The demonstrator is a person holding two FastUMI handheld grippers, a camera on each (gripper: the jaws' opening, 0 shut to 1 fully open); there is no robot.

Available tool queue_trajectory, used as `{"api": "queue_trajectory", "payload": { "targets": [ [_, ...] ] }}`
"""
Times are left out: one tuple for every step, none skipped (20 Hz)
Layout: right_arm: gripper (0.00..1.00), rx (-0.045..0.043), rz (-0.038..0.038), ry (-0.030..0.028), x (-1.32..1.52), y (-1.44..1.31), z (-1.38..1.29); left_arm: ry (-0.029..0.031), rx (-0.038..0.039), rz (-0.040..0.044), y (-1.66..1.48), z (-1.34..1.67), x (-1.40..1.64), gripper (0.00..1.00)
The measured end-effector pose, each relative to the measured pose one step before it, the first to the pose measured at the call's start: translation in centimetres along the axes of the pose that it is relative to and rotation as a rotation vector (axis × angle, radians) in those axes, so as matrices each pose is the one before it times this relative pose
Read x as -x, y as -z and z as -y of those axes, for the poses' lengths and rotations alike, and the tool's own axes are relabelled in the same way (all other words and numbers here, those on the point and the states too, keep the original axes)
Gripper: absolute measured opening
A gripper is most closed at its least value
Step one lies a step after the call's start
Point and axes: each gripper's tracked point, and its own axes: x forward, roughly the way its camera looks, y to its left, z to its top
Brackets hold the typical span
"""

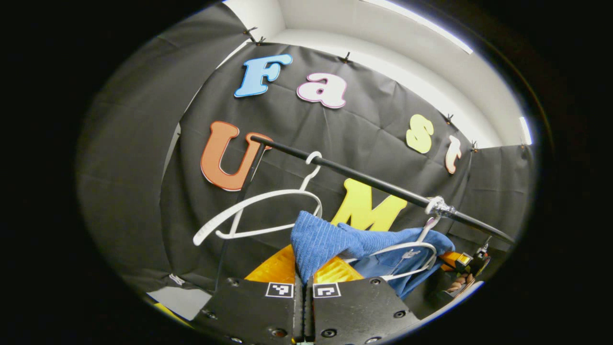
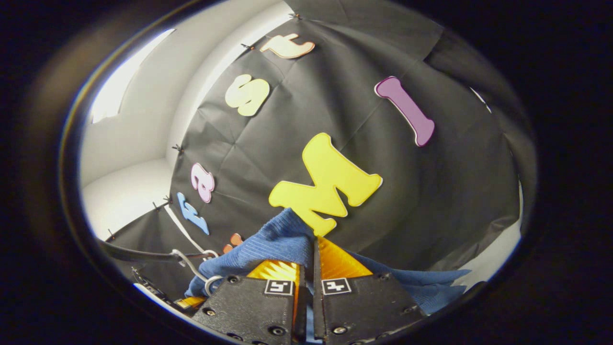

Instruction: Grasp the clothes on the hanger with both hands and then place them into the laundry hamper below.

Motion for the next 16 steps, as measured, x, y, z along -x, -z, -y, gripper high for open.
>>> {"api": "queue_trajectory", "payload": {
  "targets": [
    [0.09,0.00383,-0.00757,-0.002,-0.269,-0.167,-0.106,-0.01058,-0.00991,-0.00369,-0.131,-0.45,-0.391,0.07],
    [0.09,0.0127,-0.0068,-0.00167,-0.343,0.116,0.083,0.00112,-0.00397,-0.00543,-0.071,-0.168,-0.367,0.07],
    [0.09,0.012,-0.00643,0.00484,-0.451,-0.015,0.25,0.00193,-0.00662,-0.00703,0.043,-0.084,-0.27,0.07],
    [0.08,0.0115,-0.01138,0.00462,-0.421,0.028,0.325,0.00973,-0.00109,-0.01182,0.134,-0.132,-0.386,0.07],
    [0.09,0.00725,-0.01135,0.01196,-0.496,-0.198,0.475,0.00583,-0.00319,-0.01259,0.162,0.103,-0.241,0.04],
    [0.09,0.01461,-0.00806,0.02348,-0.496,0.033,0.732,-0.00122,-0.01188,-0.01268,0.118,-0.402,-0.27,0.01],
    [0.09,0.01247,-0.00994,0.0226,-0.692,0.012,0.921,0.00705,-0.00199,-0.01654,0.182,-0.147,-0.452,0.01],
    [0.08,0.01022,-0.01712,0.00626,-0.364,0.254,0.233,0.01373,0.00312,-0.02082,0.488,-0.005,-0.407,0.06],
    [0.08,0.01165,-0.01704,0.01061,-0.396,0.524,0.61,0.00509,-0.00068,-0.0224,0.641,-0.12,-0.304,0.01],
    [0.09,0.01598,-0.02292,0.0081,-0.133,0.816,0.304,-0.00407,-0.00782,-0.01933,0.581,-0.388,-0.276,0.01],
    [0.09,0.00093,-0.01286,0.00511,-0.175,0.539,0.465,-0.00236,-0.00833,-0.01337,0.47,-0.449,-0.178,0.01],
    [0.09,-0.0083,-0.01306,-0.00083,0.053,0.438,0.098,0.00799,0.00059,-0.01166,0.41,-0.206,-0.164,0.01],
    [0.09,-0.01049,-0.00656,0.00309,-0.145,0.23,0.493,0.00732,0.00134,-0.00689,0.266,-0.157,-0.157,0.01],
    [0.09,-0.00693,-0.00758,0.00401,-0.267,0.374,0.439,0.00649,0.00114,-0.01015,0.329,-0.26,-0.149,0.01],
    [0.09,-0.00645,-0.00721,0.00728,-0.231,0.361,0.674,-0.00007,0.00025,-0.00735,0.408,-0.298,-0.137,0.01],
    [0.09,-0.00344,-0.00809,0.00387,0.027,0.375,0.399,-0.00279,0.00087,-0.01038,0.43,-0.299,-0.091,0.01]
  ]
}}
